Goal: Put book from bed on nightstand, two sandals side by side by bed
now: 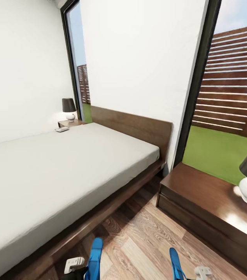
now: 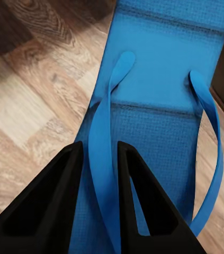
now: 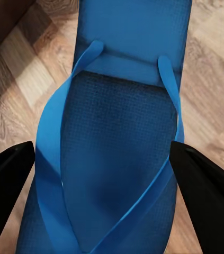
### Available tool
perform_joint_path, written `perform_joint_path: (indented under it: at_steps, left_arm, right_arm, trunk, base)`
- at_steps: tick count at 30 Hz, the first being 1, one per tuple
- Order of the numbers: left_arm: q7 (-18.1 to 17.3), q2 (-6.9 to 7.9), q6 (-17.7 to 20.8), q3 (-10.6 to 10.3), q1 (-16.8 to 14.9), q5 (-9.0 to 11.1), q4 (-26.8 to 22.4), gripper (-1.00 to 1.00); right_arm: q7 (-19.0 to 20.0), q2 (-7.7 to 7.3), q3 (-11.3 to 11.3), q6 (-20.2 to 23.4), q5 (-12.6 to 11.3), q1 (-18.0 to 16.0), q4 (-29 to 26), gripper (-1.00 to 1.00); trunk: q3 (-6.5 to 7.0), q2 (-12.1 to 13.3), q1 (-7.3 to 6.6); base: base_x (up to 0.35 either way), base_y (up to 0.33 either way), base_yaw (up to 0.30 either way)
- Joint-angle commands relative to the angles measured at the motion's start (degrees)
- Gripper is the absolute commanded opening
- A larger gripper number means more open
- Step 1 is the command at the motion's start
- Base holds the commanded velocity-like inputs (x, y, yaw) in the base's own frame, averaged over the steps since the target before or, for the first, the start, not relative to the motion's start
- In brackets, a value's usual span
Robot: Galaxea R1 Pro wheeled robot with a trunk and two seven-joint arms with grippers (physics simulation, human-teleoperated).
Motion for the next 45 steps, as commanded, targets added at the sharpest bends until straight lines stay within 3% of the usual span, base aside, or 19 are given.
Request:
perform_joint_path:
  at_steps: [1,45]
  left_arm:
    - [0.2,0.0,-0.4,-0.1,0.0,0.0,0.1,-1.0]
    - [0.2,-0.05,-0.4,-0.1,-0.1,0.0,0.1,-1.0]
  right_arm:
    - [0.3,0.01,0.5,-0.4,-0.4,-0.1,0.2,-1.0]
    - [0.2,0.08,0.5,-0.4,-0.4,-0.1,0.2,-1.0]
  trunk:
    - [-0.06,0.0,-0.01]
    - [-0.06,0.0,-0.01]
  base:
    - [0.0,0.0,0.267]
    - [-0.028,-0.02,0.267]
